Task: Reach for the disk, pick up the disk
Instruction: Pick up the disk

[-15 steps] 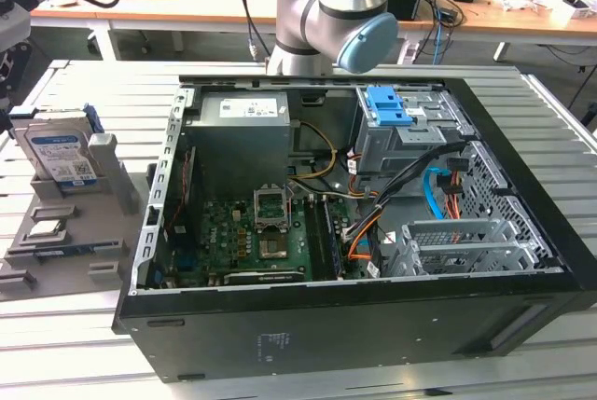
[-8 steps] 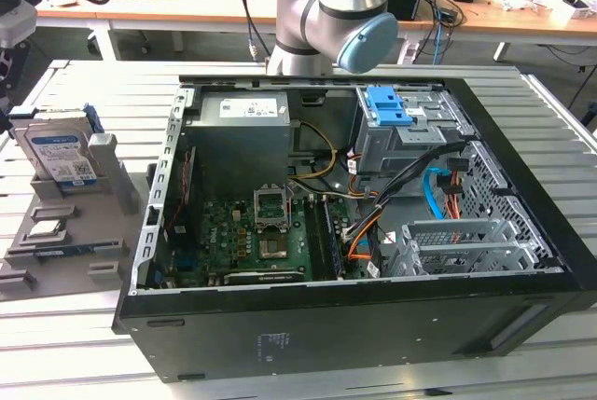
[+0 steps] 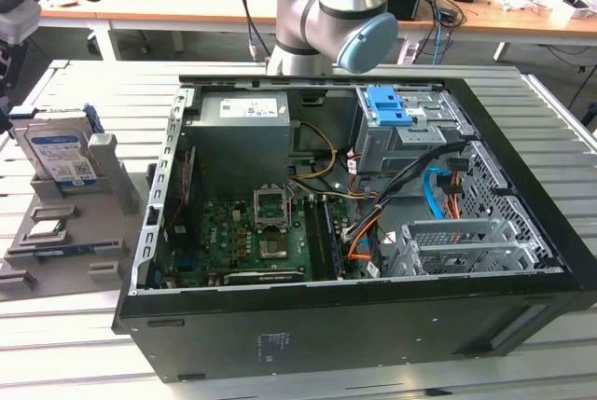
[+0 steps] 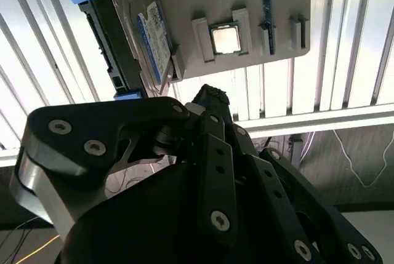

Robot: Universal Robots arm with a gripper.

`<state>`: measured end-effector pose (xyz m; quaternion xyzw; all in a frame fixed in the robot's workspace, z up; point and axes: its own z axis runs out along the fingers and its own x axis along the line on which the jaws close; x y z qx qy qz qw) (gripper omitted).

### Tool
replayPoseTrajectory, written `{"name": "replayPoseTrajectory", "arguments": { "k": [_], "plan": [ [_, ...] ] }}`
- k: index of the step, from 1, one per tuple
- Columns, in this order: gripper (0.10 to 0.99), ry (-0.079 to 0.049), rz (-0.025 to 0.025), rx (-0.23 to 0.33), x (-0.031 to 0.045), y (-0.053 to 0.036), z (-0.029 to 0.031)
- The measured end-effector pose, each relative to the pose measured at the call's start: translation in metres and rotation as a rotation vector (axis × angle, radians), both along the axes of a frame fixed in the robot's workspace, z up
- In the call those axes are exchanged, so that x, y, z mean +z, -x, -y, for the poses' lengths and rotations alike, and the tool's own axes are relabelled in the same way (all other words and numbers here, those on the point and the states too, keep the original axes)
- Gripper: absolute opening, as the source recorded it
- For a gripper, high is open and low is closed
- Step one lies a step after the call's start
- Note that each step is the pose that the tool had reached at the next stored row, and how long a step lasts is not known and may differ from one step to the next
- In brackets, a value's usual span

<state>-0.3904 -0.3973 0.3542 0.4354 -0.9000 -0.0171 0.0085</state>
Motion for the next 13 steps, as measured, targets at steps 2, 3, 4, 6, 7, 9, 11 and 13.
{"name": "replayPoseTrajectory", "arguments": {
  "k": [2,3,4,6,7,9,11,13],
  "plan": [
    [0.106,0.000,0.0000,0.018,0.0000,0.0000,0.0000],
    [0.106,0.000,0.0000,0.035,0.0000,0.0000,0.0000],
    [0.106,0.000,-0.0001,0.044,0.0000,0.0000,0.0000],
    [0.106,0.000,-0.0001,0.082,0.0000,0.0000,0.0000],
    [0.106,0.000,0.0000,0.096,0.0000,0.0000,0.0000],
    [0.106,0.000,0.0000,0.131,0.0000,0.0000,0.0000],
    [0.106,0.000,0.0000,0.169,0.0000,0.0000,0.0000],
    [0.106,0.000,-0.0001,0.202,0.0000,0.0000,0.0000]
  ]
}}
